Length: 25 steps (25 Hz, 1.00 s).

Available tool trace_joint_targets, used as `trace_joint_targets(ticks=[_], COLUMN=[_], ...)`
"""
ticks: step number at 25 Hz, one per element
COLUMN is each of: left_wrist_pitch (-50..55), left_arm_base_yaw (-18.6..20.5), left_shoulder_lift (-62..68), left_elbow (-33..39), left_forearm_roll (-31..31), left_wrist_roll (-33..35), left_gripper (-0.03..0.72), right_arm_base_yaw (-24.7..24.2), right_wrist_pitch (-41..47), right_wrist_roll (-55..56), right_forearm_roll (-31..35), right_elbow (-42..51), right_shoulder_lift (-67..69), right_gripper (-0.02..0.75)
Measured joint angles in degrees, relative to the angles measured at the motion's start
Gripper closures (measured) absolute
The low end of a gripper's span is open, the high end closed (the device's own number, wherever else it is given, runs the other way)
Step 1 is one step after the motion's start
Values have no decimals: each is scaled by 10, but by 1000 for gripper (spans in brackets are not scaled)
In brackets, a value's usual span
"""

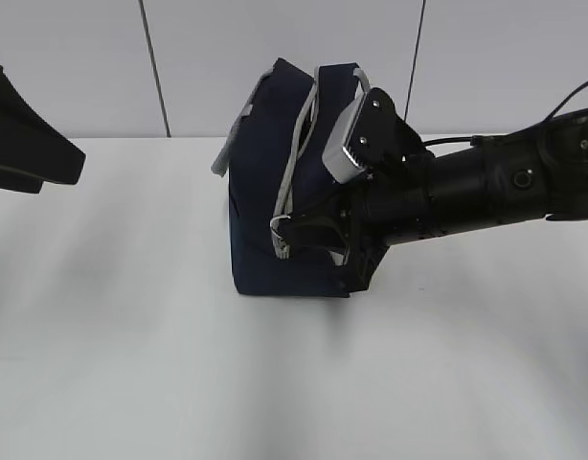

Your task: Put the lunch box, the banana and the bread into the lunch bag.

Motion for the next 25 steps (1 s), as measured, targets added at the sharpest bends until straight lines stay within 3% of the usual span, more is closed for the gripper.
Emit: trace_joint_targets(ticks=[12,25], left_wrist_pitch=[-33,-76], left_arm_base_yaw=[0,0], left_shoulder_lift=[0,89], left_elbow=[0,0], left_forearm_roll=[-4,-129], left_wrist_roll=[17,203], left_gripper=[317,317], right_arm_base_yaw=[0,0], right_wrist_pitch=[3,3], right_wrist_roll=[84,160], right_forearm_roll=[0,-23], right_elbow=[-54,-63], right_shoulder_lift=[-1,-1], right_gripper=[754,754])
